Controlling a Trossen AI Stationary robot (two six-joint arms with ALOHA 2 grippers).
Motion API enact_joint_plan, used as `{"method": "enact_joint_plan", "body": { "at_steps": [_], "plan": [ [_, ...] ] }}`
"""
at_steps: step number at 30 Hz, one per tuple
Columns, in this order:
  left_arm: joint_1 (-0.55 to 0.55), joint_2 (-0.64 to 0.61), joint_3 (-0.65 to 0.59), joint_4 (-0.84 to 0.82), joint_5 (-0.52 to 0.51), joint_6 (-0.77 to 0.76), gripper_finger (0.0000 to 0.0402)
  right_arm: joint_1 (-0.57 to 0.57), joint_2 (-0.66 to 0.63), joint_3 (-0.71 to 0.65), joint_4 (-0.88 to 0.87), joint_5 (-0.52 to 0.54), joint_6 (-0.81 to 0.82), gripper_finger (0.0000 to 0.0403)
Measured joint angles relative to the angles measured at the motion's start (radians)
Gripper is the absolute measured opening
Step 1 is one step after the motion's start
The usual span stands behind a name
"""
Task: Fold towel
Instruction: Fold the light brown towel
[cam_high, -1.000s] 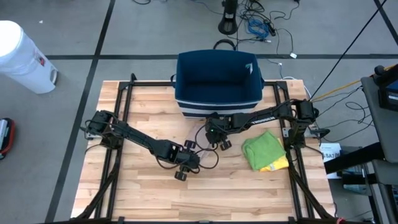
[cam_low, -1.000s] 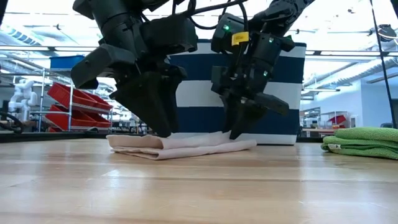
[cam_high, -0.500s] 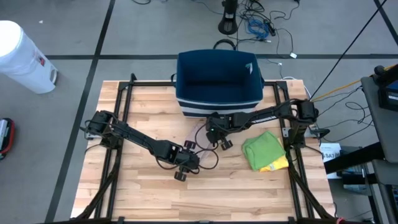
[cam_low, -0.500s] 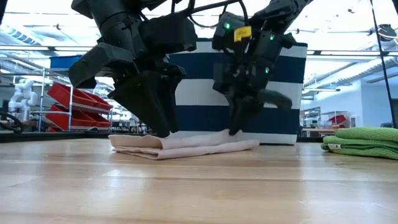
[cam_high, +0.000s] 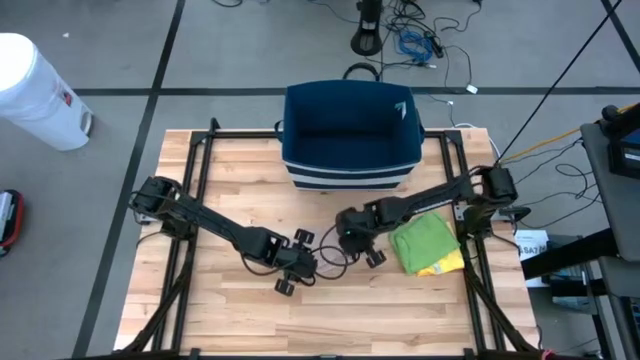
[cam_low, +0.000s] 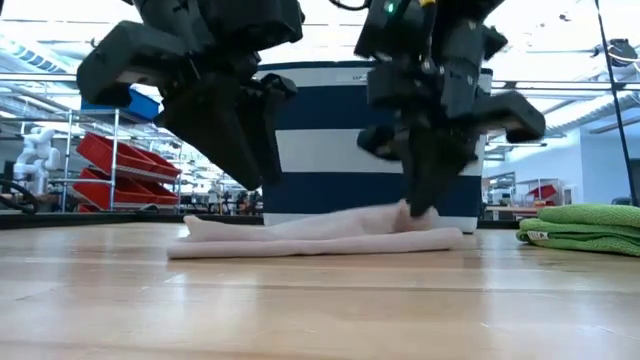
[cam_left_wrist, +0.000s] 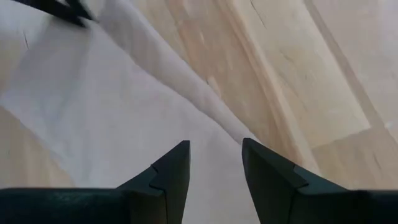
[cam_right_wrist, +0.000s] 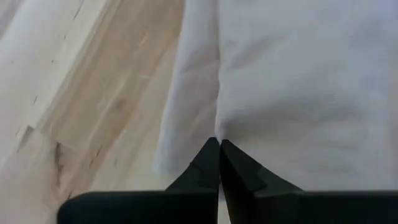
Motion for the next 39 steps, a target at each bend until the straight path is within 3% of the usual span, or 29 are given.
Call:
{"method": "enact_joint_plan", "body": {
  "at_steps": [8,24,32,39],
  "plan": [
    [0.023,0.001,0.000,-0.019,-0.002,-0.020,0.0153,0.035,0.106,-0.009,0.065,-0.161,0.016,0.0020],
    [0.023,0.001,0.000,0.015,0.057,-0.022,0.0153,0.043,0.008,-0.010,0.050,-0.160,0.131,0.0178],
    [0.023,0.001,0.000,0.019,0.059,-0.019,0.0153,0.061,0.027,-0.010,0.085,-0.151,0.151,0.0217],
    [0.023,0.009,0.000,0.018,0.061,-0.018,0.0153,0.069,0.045,-0.023,0.133,-0.080,0.151,0.0234]
  ]
}}
